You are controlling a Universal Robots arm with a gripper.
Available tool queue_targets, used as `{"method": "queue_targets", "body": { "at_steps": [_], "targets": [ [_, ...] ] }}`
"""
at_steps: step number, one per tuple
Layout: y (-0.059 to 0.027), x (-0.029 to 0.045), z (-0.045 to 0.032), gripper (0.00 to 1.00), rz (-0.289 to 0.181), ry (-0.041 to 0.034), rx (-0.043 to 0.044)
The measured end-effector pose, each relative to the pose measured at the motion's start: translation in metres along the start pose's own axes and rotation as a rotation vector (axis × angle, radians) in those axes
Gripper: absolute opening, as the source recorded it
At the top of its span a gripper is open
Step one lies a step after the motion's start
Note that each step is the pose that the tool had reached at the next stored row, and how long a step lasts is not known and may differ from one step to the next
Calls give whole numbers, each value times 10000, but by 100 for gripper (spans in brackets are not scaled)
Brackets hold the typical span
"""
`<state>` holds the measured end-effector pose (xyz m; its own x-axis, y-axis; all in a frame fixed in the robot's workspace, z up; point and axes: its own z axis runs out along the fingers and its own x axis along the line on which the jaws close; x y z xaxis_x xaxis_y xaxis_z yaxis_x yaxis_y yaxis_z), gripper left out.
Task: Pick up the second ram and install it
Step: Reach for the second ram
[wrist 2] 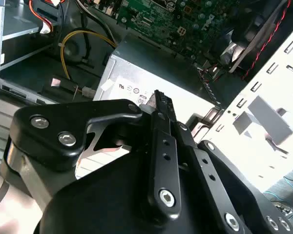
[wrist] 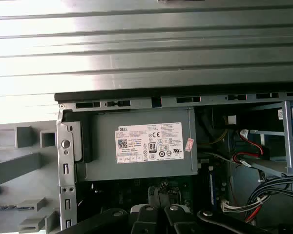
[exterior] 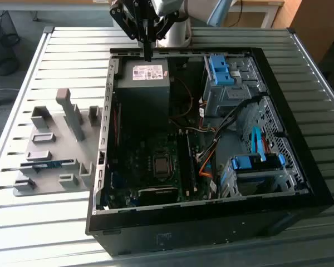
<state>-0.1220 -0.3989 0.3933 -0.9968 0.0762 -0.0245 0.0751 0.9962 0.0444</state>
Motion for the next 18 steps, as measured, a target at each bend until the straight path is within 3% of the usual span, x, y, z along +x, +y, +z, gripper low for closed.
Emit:
{"method": "queue_targets", "body": {
  "at_steps": [18],
  "targets": [
    [-3, 38, 2, 11, 1, 0, 0]
  ]
}}
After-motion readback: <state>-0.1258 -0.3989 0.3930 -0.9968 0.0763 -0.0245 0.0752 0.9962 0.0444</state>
